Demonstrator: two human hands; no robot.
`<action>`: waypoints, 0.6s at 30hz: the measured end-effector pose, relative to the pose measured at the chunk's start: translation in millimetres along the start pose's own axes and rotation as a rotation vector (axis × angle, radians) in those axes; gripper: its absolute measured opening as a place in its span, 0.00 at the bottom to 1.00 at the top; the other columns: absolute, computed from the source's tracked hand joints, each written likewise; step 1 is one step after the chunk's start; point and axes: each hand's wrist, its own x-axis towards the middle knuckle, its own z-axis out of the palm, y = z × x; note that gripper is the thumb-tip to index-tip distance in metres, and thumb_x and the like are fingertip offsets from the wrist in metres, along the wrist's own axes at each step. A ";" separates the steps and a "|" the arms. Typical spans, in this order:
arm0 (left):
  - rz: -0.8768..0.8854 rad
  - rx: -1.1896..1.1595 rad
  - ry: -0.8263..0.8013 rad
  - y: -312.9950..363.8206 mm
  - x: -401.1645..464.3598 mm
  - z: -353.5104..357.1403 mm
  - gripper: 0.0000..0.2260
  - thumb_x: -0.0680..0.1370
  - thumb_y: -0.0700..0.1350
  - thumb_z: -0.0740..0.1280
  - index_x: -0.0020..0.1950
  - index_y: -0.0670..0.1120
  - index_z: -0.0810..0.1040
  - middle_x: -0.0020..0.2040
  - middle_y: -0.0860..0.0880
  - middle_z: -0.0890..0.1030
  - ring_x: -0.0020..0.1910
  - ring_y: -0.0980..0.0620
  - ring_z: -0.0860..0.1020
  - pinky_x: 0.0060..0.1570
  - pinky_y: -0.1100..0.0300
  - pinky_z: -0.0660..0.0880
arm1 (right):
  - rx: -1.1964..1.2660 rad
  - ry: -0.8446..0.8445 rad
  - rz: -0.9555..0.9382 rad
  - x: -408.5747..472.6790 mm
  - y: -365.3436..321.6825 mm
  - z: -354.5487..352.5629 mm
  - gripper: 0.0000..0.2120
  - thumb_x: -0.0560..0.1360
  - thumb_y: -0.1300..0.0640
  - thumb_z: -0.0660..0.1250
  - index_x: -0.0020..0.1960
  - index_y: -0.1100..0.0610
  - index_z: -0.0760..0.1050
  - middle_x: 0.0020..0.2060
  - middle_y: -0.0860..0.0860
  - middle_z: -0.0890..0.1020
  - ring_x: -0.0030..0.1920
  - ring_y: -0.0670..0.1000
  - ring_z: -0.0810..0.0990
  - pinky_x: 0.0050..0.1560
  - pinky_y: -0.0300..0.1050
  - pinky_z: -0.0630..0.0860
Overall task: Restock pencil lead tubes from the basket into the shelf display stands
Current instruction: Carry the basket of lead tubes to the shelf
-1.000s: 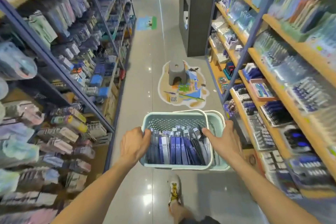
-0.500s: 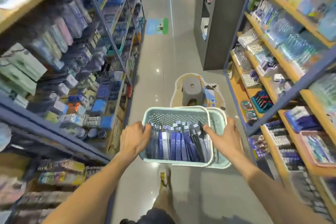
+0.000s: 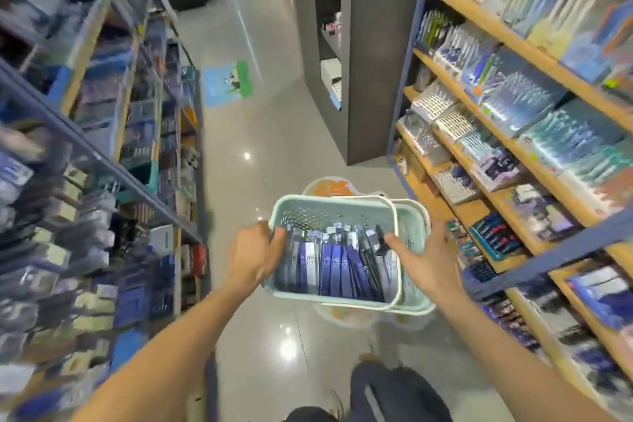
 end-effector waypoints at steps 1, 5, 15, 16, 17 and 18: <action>0.036 0.020 -0.001 7.7 34.7 -0.6 0.21 0.84 0.58 0.57 0.41 0.44 0.77 0.36 0.43 0.82 0.35 0.41 0.80 0.38 0.52 0.78 | 0.009 0.013 0.014 24.2 -9.1 2.6 0.40 0.73 0.35 0.72 0.70 0.59 0.60 0.63 0.61 0.75 0.62 0.64 0.76 0.58 0.56 0.73; 0.160 0.043 -0.047 34.8 159.6 22.3 0.26 0.85 0.59 0.52 0.42 0.42 0.78 0.36 0.41 0.82 0.36 0.39 0.81 0.40 0.48 0.80 | 0.028 0.059 0.071 122.4 -32.0 18.6 0.42 0.74 0.36 0.71 0.75 0.59 0.57 0.70 0.61 0.72 0.68 0.64 0.73 0.61 0.54 0.70; 0.298 0.151 -0.162 138.0 408.3 47.4 0.25 0.85 0.62 0.51 0.43 0.45 0.73 0.37 0.43 0.79 0.38 0.38 0.80 0.38 0.52 0.74 | 0.144 0.175 0.258 329.2 -79.7 25.7 0.44 0.72 0.36 0.73 0.75 0.59 0.58 0.70 0.61 0.72 0.67 0.63 0.74 0.62 0.54 0.72; 0.317 0.158 -0.175 152.8 429.4 47.6 0.25 0.85 0.63 0.51 0.43 0.46 0.73 0.37 0.44 0.78 0.39 0.38 0.80 0.38 0.52 0.73 | 0.161 0.200 0.271 344.5 -84.7 22.8 0.45 0.73 0.36 0.73 0.76 0.59 0.57 0.71 0.61 0.71 0.69 0.64 0.73 0.64 0.54 0.72; 0.345 0.160 -0.192 164.9 453.6 52.4 0.25 0.85 0.64 0.51 0.43 0.46 0.72 0.38 0.44 0.79 0.41 0.37 0.80 0.39 0.52 0.73 | 0.176 0.230 0.289 360.1 -87.4 21.2 0.45 0.73 0.37 0.73 0.77 0.59 0.57 0.72 0.61 0.70 0.70 0.64 0.72 0.65 0.54 0.71; 0.369 0.164 -0.220 179.5 474.7 56.6 0.25 0.84 0.65 0.51 0.44 0.47 0.72 0.40 0.43 0.80 0.43 0.36 0.80 0.40 0.52 0.72 | 0.187 0.261 0.312 374.2 -88.4 20.4 0.45 0.73 0.37 0.73 0.77 0.59 0.57 0.72 0.61 0.71 0.70 0.64 0.73 0.64 0.54 0.72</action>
